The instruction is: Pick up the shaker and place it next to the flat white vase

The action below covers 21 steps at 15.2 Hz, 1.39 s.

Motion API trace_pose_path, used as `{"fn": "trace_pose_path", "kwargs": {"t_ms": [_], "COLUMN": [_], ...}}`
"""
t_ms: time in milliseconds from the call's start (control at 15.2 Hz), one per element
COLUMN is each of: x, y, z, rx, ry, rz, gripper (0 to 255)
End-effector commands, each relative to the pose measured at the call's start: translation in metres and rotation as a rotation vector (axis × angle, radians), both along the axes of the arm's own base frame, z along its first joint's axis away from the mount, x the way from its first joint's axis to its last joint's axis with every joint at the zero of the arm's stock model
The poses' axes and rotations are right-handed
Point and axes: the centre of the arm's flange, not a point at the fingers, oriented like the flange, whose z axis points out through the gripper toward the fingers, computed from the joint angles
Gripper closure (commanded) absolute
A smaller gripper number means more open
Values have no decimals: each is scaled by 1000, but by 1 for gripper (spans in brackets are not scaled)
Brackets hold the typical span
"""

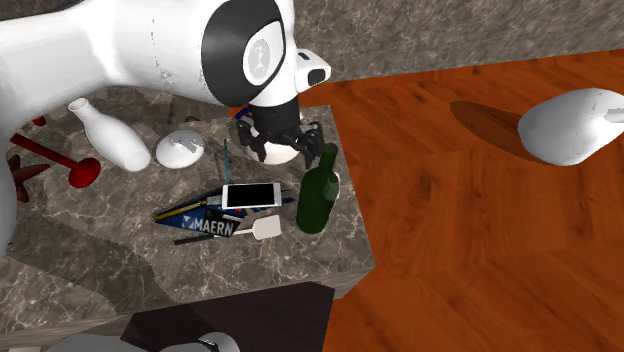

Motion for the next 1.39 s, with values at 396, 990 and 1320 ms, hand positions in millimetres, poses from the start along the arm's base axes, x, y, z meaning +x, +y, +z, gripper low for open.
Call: {"fn": "trace_pose_path", "kwargs": {"t_ms": [396, 990, 1320], "x": [66, 136, 136], "y": [-48, -99, -103], "z": [-81, -176, -203], "rx": [39, 84, 87], "ry": [58, 123, 128], "rz": [-9, -18, -18], "gripper": [0, 0, 0]}}
